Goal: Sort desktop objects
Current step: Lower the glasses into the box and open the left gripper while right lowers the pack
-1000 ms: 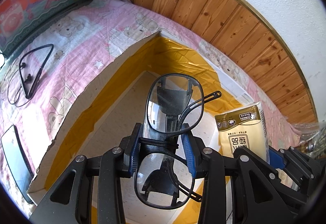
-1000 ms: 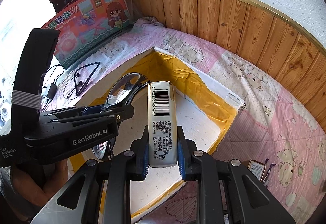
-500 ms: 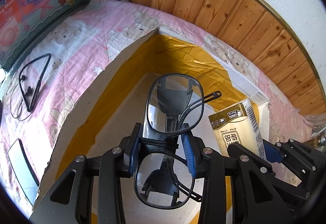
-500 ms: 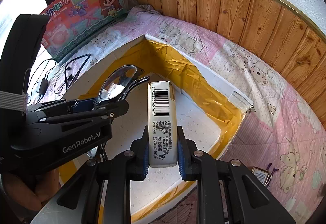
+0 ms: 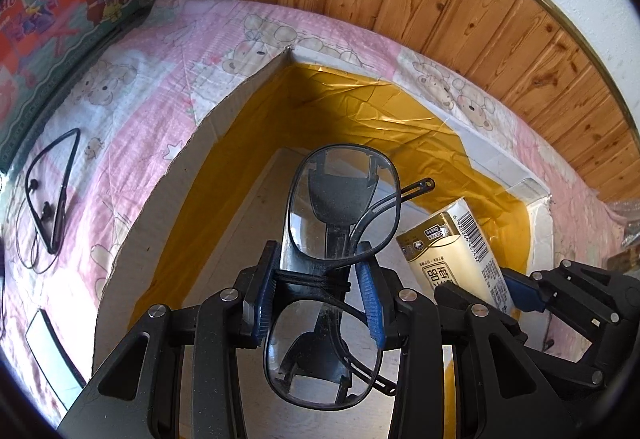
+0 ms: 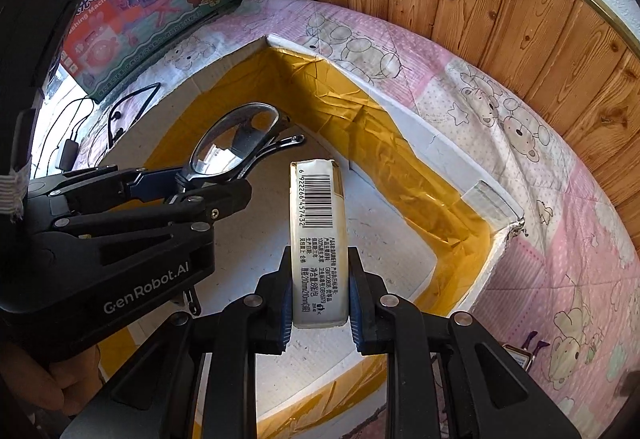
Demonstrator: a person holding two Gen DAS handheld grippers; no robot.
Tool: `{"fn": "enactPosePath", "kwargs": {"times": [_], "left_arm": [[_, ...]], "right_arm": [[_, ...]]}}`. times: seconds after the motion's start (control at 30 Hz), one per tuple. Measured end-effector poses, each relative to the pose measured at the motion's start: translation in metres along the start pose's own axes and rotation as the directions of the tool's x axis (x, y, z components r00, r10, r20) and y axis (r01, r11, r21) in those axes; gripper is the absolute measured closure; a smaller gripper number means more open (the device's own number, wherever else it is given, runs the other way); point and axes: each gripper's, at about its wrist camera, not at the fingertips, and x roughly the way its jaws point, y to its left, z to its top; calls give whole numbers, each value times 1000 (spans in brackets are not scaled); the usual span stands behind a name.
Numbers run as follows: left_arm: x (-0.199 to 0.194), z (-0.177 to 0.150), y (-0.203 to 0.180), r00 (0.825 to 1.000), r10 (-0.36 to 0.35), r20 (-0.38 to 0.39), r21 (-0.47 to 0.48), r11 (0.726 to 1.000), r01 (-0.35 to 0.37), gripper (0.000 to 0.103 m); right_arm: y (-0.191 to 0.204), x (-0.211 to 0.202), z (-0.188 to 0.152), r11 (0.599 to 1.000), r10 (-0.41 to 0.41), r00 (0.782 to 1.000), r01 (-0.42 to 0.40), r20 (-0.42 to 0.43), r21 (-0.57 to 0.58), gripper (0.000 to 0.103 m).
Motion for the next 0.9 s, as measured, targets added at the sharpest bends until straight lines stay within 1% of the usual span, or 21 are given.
{"fn": "enactPosePath", "kwargs": {"times": [0.07, 0.23, 0.33, 0.5, 0.63, 0.73, 0.77, 0.8, 0.87, 0.9], "left_arm": [[4, 2, 1, 1000, 10, -7, 7, 1000, -10, 64], [19, 7, -3, 999, 30, -33, 59, 998, -28, 63], [26, 8, -4, 998, 42, -38, 72, 997, -39, 63], [35, 10, -3, 998, 35, -45, 72, 997, -32, 63], [42, 8, -2, 997, 45, -65, 80, 996, -40, 62], [40, 8, 0, 997, 38, -72, 70, 997, -33, 61], [38, 8, 0, 997, 42, -69, 67, 997, -37, 57], [36, 9, 0, 997, 45, -65, 65, 997, -41, 56], [31, 10, 1, 998, 34, -61, 56, 998, -31, 55], [28, 10, 1, 998, 30, -59, 53, 998, -26, 54]], "right_arm": [[0, 3, 2, 1000, -4, 1000, 4, -9, -9, 79], [1, 14, 9, 999, -20, 999, 18, -42, -35, 79], [1, 18, 13, 998, -30, 998, 27, -61, -47, 79], [-2, 27, 17, 998, -43, 995, 38, -88, -57, 79], [-4, 32, 16, 997, -56, 993, 50, -104, -61, 78], [-5, 32, 16, 997, -60, 993, 55, -104, -52, 77], [-4, 31, 16, 997, -60, 993, 55, -101, -51, 77], [-4, 30, 16, 997, -63, 993, 59, -98, -49, 76], [-2, 26, 15, 997, -65, 993, 61, -94, -44, 71], [-2, 24, 15, 997, -66, 994, 62, -92, -43, 71]]}}
